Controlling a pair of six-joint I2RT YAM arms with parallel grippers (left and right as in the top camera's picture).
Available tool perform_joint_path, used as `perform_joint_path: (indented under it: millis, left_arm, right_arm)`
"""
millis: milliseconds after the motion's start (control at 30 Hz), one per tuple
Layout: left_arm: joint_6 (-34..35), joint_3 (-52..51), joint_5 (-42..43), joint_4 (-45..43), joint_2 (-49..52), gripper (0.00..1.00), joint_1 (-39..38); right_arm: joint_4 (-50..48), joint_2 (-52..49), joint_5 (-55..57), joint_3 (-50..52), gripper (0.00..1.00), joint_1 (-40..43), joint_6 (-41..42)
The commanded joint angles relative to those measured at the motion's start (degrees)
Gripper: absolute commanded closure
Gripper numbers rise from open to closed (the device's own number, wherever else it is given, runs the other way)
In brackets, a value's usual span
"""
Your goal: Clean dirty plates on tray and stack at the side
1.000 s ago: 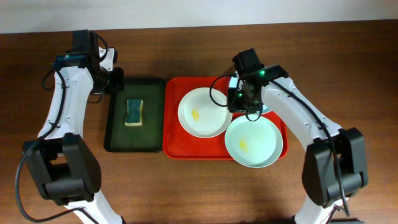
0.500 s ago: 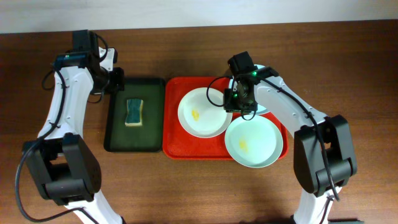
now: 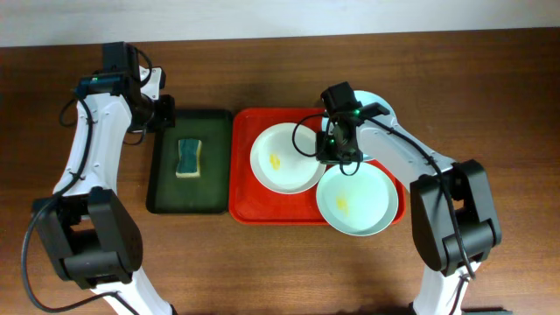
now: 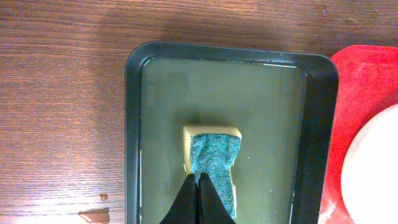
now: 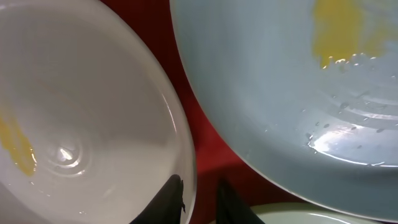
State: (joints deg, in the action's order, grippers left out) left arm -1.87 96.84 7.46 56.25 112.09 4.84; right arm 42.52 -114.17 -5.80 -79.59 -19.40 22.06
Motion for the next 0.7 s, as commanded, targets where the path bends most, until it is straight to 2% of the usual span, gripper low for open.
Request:
perform_joint_path:
  millis: [0,67,167,400,500,667]
  left_arm:
    - [0.85,-0.44,0.66,-0.04,0.48,1.00,-0.33]
    - [0.85,-0.44,0.63,-0.04,0.48,1.00,-0.33]
    - [0.85,-0.44,0.66,-0.04,0.48,1.00,-0.33]
    - [0.83,-0.44,0.66,-0.02,0.48,1.00,-0.33]
    - [0.85,-0.44,0.63,-0.04,0.48,0.99,-0.33]
    - [0.83,-0.44,0.63,-0.04,0.48,0.98,-0.33]
  right_arm:
    - [-0.92,-0.74,0.90,0.42,0.80,-0.48,-0.13]
    - [-1.42,-0.74,0.92,0.46,0.80,-0.48,-0.13]
    - [-1.42,-0.74,0.92,0.57,0.88,-0.48,-0.11]
    - [-3.85,-0.74,-1.14,3.32,0.88,-0.48,-0.09]
    - [-4.46,-0.74,-1.27,3.37,0.94,-0.48,-0.04]
    - [-5.09,-0.74,-2.62,3.37,0.96,-0.48,6.01]
